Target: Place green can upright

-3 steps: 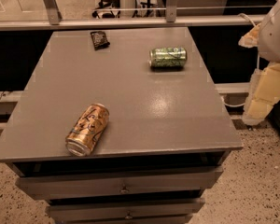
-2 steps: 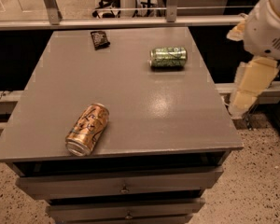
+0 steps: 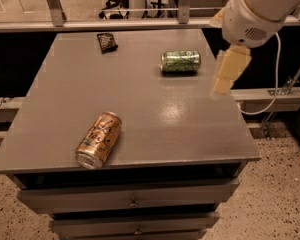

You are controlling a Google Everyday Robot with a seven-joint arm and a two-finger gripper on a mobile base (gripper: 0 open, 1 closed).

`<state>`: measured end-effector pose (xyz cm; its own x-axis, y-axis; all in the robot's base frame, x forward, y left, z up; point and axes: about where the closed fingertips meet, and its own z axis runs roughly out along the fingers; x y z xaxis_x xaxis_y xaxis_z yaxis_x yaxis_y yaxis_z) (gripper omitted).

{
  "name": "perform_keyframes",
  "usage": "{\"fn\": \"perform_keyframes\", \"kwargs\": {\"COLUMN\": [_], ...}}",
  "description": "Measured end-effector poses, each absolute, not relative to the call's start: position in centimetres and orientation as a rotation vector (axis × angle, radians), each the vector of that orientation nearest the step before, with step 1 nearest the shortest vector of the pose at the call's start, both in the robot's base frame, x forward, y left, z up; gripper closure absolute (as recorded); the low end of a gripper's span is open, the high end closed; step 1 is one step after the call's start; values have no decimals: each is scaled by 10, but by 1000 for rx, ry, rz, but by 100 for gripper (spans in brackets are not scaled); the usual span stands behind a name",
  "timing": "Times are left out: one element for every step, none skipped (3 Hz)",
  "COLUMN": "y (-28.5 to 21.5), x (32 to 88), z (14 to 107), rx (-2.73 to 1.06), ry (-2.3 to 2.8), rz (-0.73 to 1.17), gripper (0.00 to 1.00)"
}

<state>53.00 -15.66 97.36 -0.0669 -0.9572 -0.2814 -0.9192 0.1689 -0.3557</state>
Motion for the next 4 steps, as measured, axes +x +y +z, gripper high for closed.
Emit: {"fn": "perform_keyframes", "kwargs": {"y": [-132, -106, -95, -88], "x": [581, 641, 675, 706], "z": [964, 941, 926, 907], "rx": [-1745, -1712, -1683, -1649], "ry": [1935, 1897, 1908, 1957], "rz": [-65, 28, 88, 128], "gripper": [0, 0, 0, 0]}}
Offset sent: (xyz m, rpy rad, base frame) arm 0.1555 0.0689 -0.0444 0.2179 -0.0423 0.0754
